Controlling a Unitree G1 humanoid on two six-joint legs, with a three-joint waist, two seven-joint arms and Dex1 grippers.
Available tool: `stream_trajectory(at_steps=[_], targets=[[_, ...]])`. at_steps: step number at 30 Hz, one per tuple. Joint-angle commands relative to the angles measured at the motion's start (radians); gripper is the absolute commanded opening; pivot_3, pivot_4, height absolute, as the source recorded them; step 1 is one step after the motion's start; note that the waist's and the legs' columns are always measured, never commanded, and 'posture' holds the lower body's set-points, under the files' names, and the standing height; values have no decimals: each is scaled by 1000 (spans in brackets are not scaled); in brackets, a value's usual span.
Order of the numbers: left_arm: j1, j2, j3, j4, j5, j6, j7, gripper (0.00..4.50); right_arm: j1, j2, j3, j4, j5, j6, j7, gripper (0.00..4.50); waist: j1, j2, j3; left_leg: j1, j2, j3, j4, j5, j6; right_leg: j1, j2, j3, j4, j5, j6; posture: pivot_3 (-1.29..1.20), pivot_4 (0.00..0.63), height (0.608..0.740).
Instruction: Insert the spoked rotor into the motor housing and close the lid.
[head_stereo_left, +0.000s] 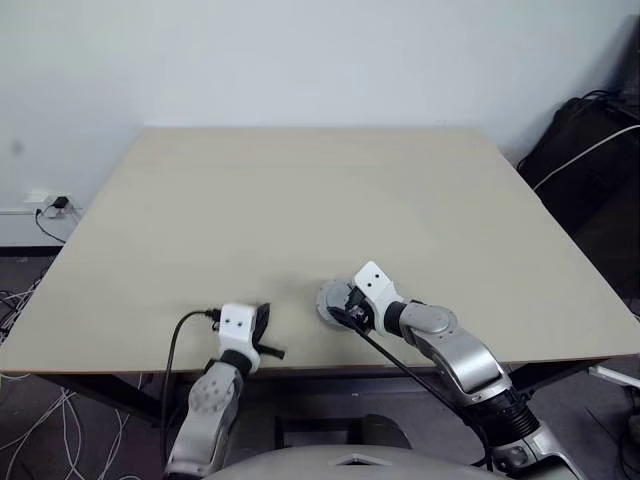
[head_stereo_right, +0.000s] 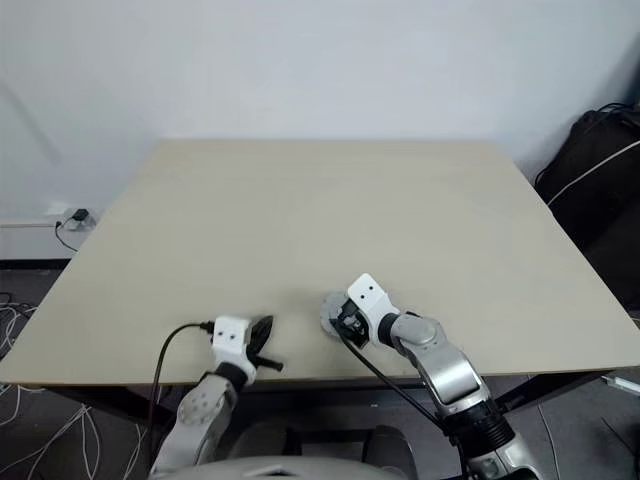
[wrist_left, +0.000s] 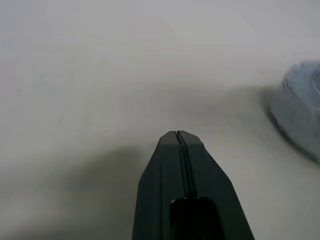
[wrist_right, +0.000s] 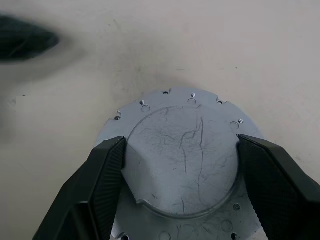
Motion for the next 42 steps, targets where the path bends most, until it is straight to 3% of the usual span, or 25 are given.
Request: stream_trajectory(at_steps=[1, 6, 11, 16, 33, 42], targets=[[-137, 8, -24, 4, 19, 83, -25, 0, 6, 3, 5, 33, -22, 37, -16, 3192, -2, 0, -1, 0, 0, 0, 0, 0, 0, 0, 1, 0, 0, 0, 0, 0, 0, 740], [-360, 37, -2, 90, -82, 306, -162, 0, 5, 19, 10, 25, -22, 40, -25, 3192, -7, -1, -4, 1, -2, 0, 1, 0, 0, 2, 3, 0, 1, 0, 0, 0, 0, 740], [-501, 90, -11, 158, -216, 524, -394, 0, 17, 37, 14, 5, -19, 46, -35, 3192, -13, -1, -5, 2, 0, -1, 1, 2, 2, 2, 7, 0, 1, 0, -1, 0, 0, 740], [-577, 131, -49, 211, -248, 661, -514, 0, 30, 46, 12, -7, -17, 47, -48, 3192, -19, -1, -5, 3, 0, -2, 1, 2, 1, 3, 8, 1, 1, 0, -1, 0, 0, 740], [-609, 159, -102, 269, -168, 731, -467, 0, 28, 60, 11, -12, -16, 54, -58, 3192, -22, -4, -7, 4, 0, -2, 1, 2, 1, 4, 8, 3, 1, 0, -1, 0, 0, 740], [-585, 155, -116, 232, -203, 766, -525, 0, 28, 61, 19, -15, -19, 55, -53, 3192, -23, -5, -9, 4, 0, -2, 2, 2, 1, 4, 8, 4, 1, 0, -1, 0, 0, 740]])
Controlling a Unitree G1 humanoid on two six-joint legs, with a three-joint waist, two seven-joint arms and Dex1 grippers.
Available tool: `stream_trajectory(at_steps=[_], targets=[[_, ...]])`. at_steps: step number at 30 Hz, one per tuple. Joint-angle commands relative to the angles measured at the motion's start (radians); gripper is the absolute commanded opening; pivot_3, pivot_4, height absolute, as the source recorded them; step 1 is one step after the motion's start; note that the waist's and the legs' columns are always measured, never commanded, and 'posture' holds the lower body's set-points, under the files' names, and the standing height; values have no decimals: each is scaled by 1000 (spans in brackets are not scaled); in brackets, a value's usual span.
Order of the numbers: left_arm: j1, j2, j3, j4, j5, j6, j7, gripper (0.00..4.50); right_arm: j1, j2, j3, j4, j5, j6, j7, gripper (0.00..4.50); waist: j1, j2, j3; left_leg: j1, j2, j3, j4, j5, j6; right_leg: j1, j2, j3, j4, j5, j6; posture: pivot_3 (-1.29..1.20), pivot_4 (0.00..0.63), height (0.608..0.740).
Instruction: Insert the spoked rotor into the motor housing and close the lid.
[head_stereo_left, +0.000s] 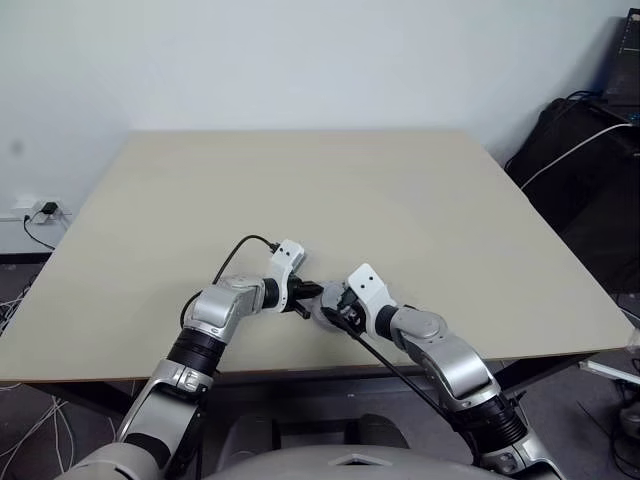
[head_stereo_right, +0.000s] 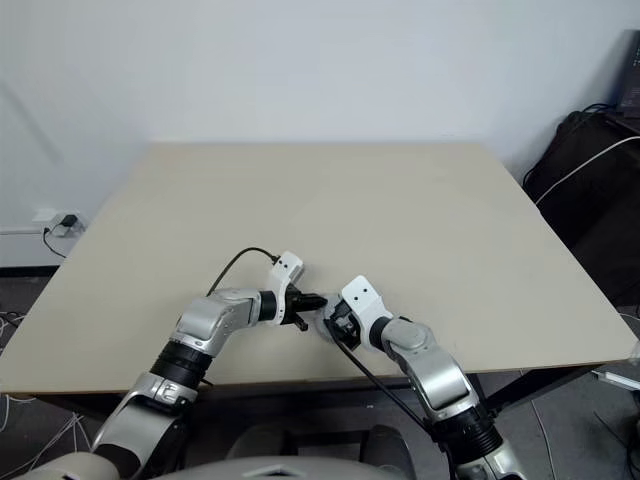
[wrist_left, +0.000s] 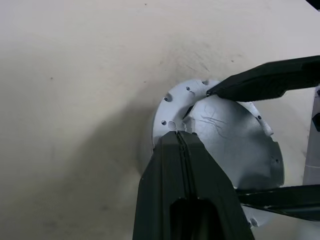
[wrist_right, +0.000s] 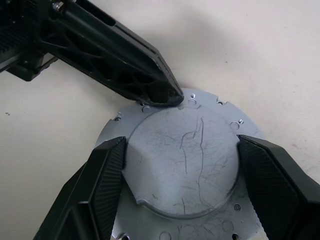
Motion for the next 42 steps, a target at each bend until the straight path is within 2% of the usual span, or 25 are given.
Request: stream_trajectory(at_steps=[1, 8, 9, 11, 23, 27, 30, 36, 39, 42], targets=[[8, 0, -20, -23, -15, 34, -30, 0, 6, -6, 16, 4, -11, 17, 7, 3192, 0, 0, 0, 0, 0, 0, 0, 0, 0, 0, 0, 0, 0, 0, 0, 0, 0, 740], [10, -8, -26, -25, -17, 46, -42, 0, 22, -9, 4, -23, 4, 31, 11, 3192, 3, 1, -2, 0, 0, 0, 0, 0, 0, 0, 0, 0, 0, 0, 0, 0, 0, 740], [9, -9, -26, -24, -16, 46, -42, 0, 24, -6, -3, -25, 4, 34, 5, 3921, 4, 0, -2, 0, -1, 0, 0, 0, 0, 0, 0, 0, 0, 0, 0, 0, 0, 740], [8, -12, -27, -22, -15, 47, -41, 0, 31, -9, -14, -32, 5, 43, -1, 4476, 5, 0, -2, 0, -1, 0, 0, 0, 0, 0, 0, 0, 0, 0, 0, 0, 0, 740], [15, -20, -27, -21, -13, 44, -36, 0, 142, -77, -128, -196, 50, 111, 5, 4476, 17, 1, -3, 0, -1, -1, 3, 0, 1, 2, 0, 0, 0, 0, 0, 0, 0, 740], [13, -23, -28, -16, -11, 39, -36, 0, 190, -84, -210, -275, 147, 138, 51, 4476, 19, 1, -3, 0, -1, -1, 3, 0, 1, 1, 0, 1, 0, 0, 0, 0, 0, 740], [9, -27, -29, -12, -10, 35, -36, 0, 206, -32, -300, -286, 250, 164, 58, 4476, 19, 1, -3, 0, -1, -1, 3, 0, 1, 1, 0, 1, 0, 0, 0, 0, 0, 740], [8, -29, -27, -6, -7, 31, -36, 0, 178, 168, -488, -203, 445, 233, -24, 4476, 20, 2, -3, 0, -1, -1, 3, 0, 1, 1, 0, 0, 1, 0, 0, 0, 0, 740], [11, -29, -27, -8, -7, 32, -35, 0, 135, 245, -551, -104, 462, 263, -122, 4476, 20, 2, -3, 0, -1, -1, 3, 0, 1, 1, 0, 1, 1, 1, 0, 0, 0, 740], [13, -30, -25, -10, -7, 33, -33, 0, 108, 277, -571, -41, 466, 275, -169, 4476, 21, 3, -4, 0, -1, 0, 3, 0, 1, 1, -1, 1, 1, 1, 0, 0, 0, 740]])
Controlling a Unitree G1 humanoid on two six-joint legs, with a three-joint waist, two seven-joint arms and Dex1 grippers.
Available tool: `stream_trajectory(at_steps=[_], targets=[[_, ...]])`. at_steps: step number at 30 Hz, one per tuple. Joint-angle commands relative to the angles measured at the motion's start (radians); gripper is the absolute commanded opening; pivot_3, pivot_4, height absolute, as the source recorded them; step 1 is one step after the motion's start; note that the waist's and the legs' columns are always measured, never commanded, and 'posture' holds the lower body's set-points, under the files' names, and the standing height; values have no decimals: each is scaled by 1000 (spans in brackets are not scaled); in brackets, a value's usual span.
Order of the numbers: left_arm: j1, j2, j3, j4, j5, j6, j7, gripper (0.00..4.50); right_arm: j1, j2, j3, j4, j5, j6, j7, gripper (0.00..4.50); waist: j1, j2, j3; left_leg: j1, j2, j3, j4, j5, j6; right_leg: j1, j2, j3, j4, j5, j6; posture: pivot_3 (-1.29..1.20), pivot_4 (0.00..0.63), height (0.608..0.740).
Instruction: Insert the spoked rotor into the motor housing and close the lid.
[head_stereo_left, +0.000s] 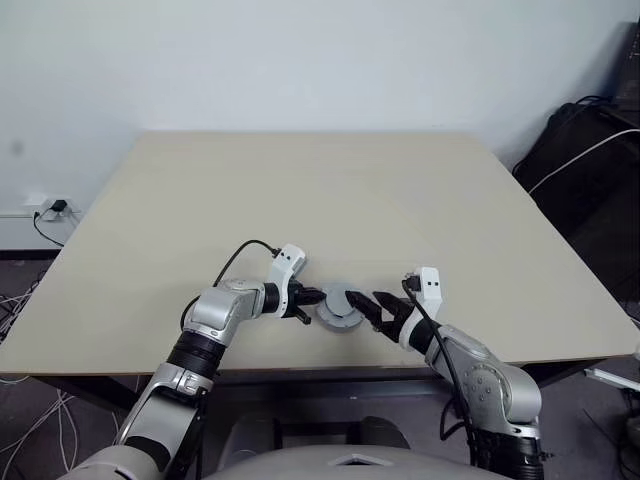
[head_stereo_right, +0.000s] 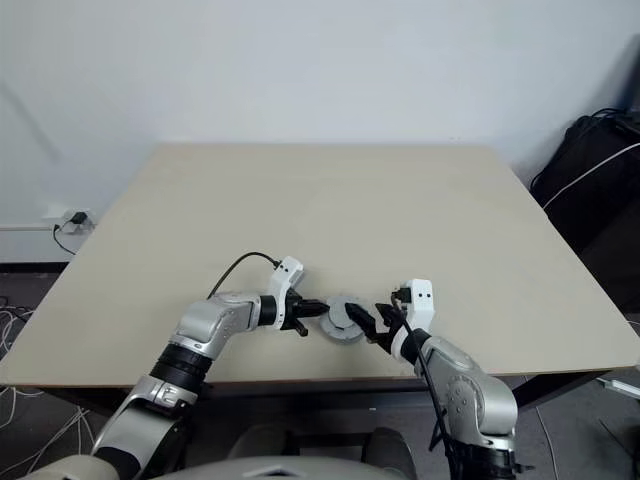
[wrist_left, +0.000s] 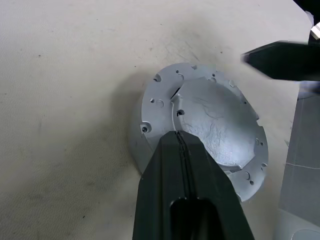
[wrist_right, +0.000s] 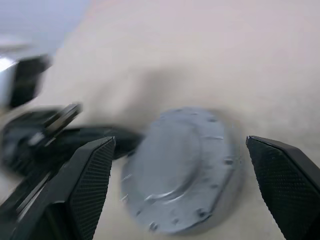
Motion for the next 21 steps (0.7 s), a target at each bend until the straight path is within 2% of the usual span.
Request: stream_trajectory(at_steps=[1, 11, 21], targets=[[4, -12, -21, -4, 1, 3, -1, 0, -38, 26, -28, 45, 28, 8, -47, 4476, 0, 1, 0, 0, 0, 0, 0, 0, 0, 0, 0, 0, 0, 0, 0, 0, 0, 740], [22, -9, -18, -20, -2, 10, 8, 0, -58, 56, -52, 102, 116, 79, -48, 4476, -3, 3, -1, 0, 0, 0, 0, 0, 0, 0, 0, 1, 0, 0, 0, 0, 0, 740], [17, -17, -22, -11, -3, 7, 9, 0, -81, 115, -183, 205, 294, 217, -87, 4476, -3, 5, -3, 0, 0, 0, 0, 0, 0, 0, 1, 1, 0, 0, 0, 0, 0, 740]])
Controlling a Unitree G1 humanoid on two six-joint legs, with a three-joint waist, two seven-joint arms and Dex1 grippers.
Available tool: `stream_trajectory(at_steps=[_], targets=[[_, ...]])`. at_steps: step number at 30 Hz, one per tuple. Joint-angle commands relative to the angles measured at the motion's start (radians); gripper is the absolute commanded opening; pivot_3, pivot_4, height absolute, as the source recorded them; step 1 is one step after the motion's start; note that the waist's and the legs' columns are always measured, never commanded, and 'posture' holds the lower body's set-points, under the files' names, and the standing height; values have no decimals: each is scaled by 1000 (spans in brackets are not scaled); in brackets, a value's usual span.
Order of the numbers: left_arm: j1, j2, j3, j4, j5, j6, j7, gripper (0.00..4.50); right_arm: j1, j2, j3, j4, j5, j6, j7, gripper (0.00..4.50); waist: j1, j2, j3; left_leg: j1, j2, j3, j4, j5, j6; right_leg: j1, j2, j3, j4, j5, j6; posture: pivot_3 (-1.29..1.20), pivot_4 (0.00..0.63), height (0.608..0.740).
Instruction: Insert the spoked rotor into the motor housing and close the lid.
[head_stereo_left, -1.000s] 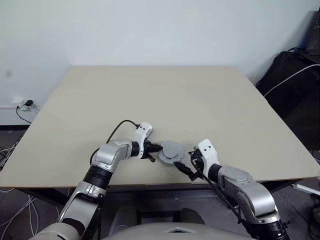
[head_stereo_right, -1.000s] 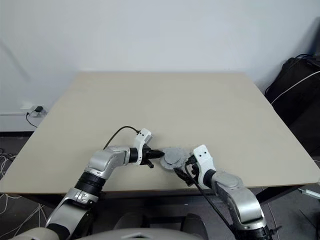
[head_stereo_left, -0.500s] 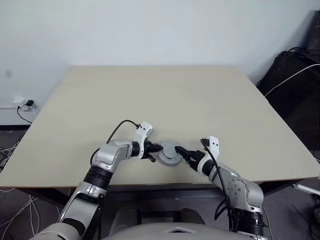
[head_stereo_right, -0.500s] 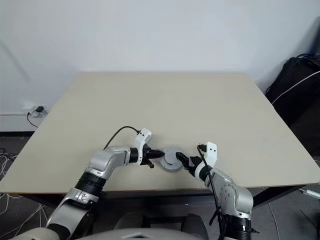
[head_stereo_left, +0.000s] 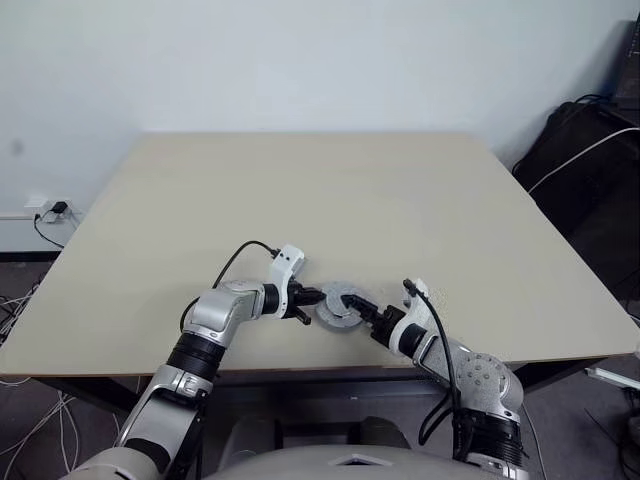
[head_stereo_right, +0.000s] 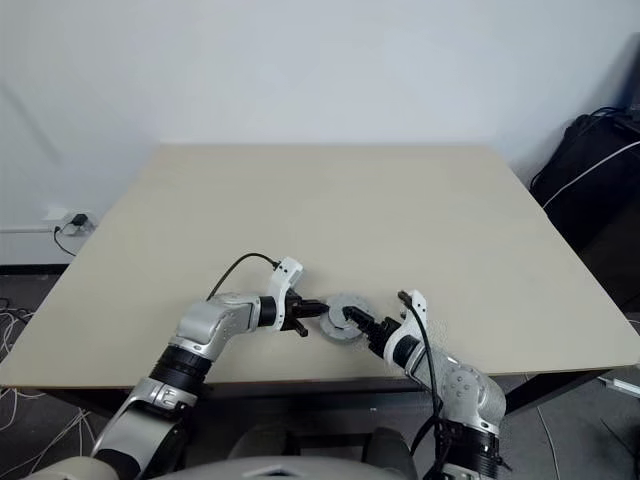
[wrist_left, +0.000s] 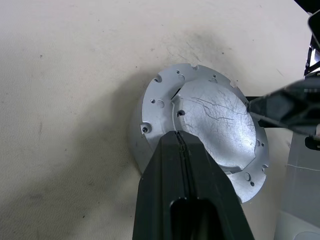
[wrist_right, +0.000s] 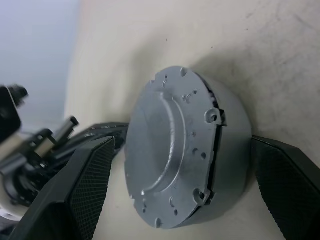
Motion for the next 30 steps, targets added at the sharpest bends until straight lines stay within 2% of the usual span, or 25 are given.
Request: stream_trajectory(at_steps=[1, 9, 21, 24, 26, 27, 30], targets=[[6, -15, -26, -5, 1, 7, -3, 0, -23, 30, -30, 40, 69, 35, -13, 4476, 0, 1, -1, 0, 0, 0, 0, 0, 0, 0, 0, 0, 0, 0, 0, 0, 0, 740], [9, -13, -23, -3, 4, 7, 0, 0, -31, 49, -25, 47, 186, 125, 7, 4476, -8, 3, -2, 0, 0, 0, 0, 0, 0, 0, 1, 1, 0, 0, 0, 0, 0, 740], [16, -13, -20, -6, 9, 7, 2, 0, -20, 66, -22, 37, 192, 157, -11, 4476, -21, 4, -3, 0, 1, 0, 0, 0, 0, -1, 2, 3, 1, 0, 0, 0, 0, 740], [20, -11, -21, -9, 9, 9, 3, 0, -16, 80, -28, 38, 211, 165, -6, 3902, -22, 4, -3, 0, 1, 0, 0, 0, 0, -1, 3, 3, 1, 0, 0, 0, 0, 740], [22, -10, -21, -11, 9, 10, 3, 0, -13, 85, -31, 40, 219, 175, 0, 3301, -23, 5, -3, 0, 1, 0, -1, 0, 0, -2, 2, 4, 1, 0, 0, 0, 0, 740], [23, -10, -21, -12, 9, 10, 3, 0, -11, 88, -32, 41, 224, 178, 6, 2860, -23, 5, -3, 0, 1, 1, -1, 0, 0, -2, 2, 4, 1, 0, 0, 0, 0, 740], [25, -10, -20, -14, 10, 11, 3, 0, -10, 97, -40, 41, 236, 177, 8, 2033, -29, 5, -3, 0, 1, 1, -1, 0, 0, -2, 3, 4, 1, 0, 0, 0, 0, 740]])
